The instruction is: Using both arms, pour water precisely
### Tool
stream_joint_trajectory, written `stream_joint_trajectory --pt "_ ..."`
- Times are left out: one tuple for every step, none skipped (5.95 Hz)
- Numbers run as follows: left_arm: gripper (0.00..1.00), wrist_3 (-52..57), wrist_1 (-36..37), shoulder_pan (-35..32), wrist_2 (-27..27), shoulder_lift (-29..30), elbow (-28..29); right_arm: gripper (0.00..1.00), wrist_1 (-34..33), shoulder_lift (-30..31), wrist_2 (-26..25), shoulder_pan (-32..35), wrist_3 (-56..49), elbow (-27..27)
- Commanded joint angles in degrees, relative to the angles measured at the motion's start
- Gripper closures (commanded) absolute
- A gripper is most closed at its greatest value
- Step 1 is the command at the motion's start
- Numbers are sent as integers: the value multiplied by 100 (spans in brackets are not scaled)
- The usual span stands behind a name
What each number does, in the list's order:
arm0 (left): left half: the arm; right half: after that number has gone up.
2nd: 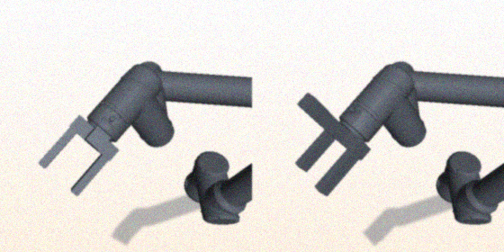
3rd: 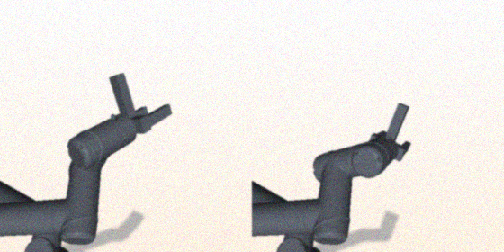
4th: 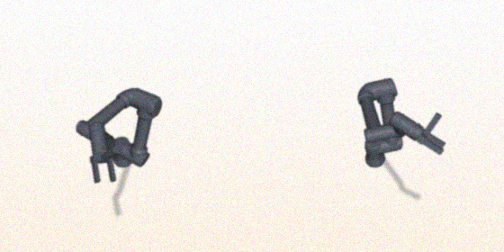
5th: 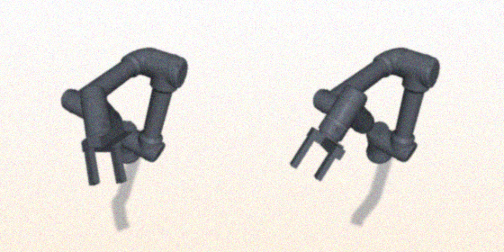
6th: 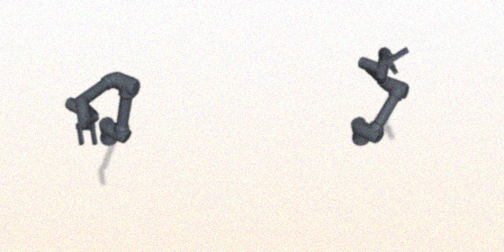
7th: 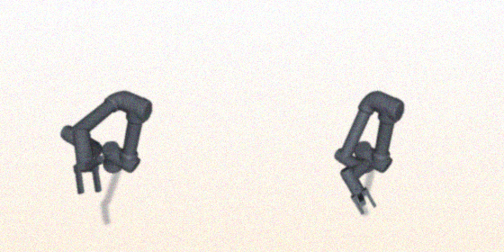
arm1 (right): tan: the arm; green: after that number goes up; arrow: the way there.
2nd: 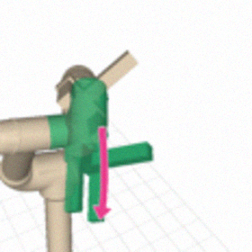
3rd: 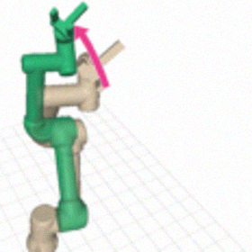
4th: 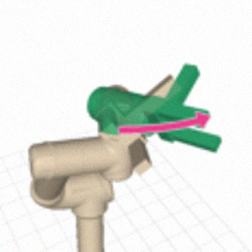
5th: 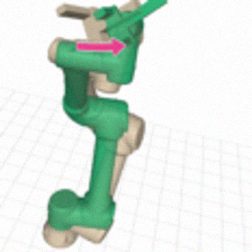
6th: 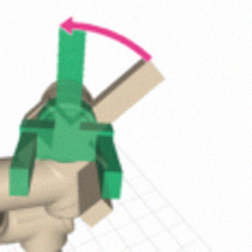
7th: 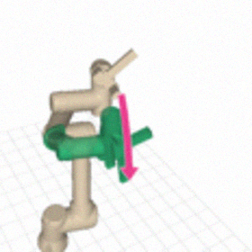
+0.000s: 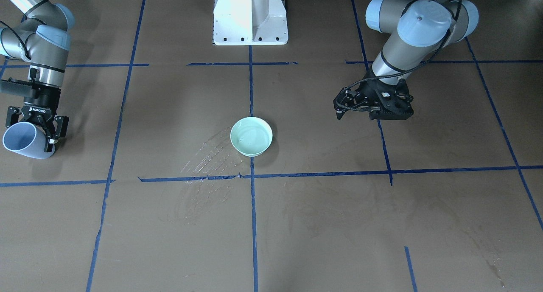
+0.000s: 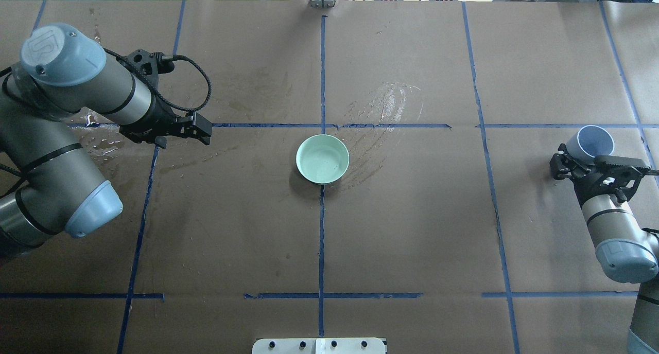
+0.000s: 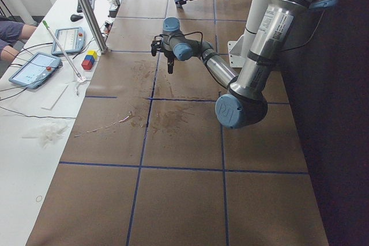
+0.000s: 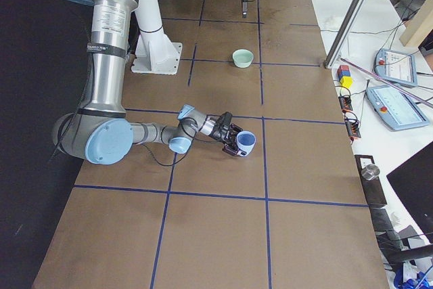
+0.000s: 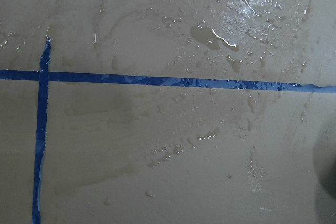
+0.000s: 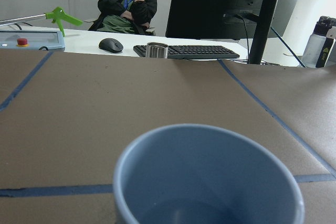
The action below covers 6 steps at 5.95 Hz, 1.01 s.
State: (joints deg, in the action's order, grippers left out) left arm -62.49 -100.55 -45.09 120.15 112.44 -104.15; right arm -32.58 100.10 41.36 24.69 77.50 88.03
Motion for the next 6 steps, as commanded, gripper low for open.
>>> stream_joint_trajectory --pt "0 9 0 0 -9 -2 9 63 6 0 -14 -17 -7 -14" --pt "0 9 0 0 -9 -2 9 36 6 0 -23 -17 -7 12" --pt "0 9 0 0 -9 -2 9 0 6 0 -40 -17 2 12" --pt "0 9 0 0 -9 -2 9 0 6 0 -58 -17 2 12" --pt "0 9 0 0 -9 -2 9 0 6 0 -67 -17 2 21" --pt "0 9 0 0 -9 -2 9 0 6 0 -75 -8 2 38"
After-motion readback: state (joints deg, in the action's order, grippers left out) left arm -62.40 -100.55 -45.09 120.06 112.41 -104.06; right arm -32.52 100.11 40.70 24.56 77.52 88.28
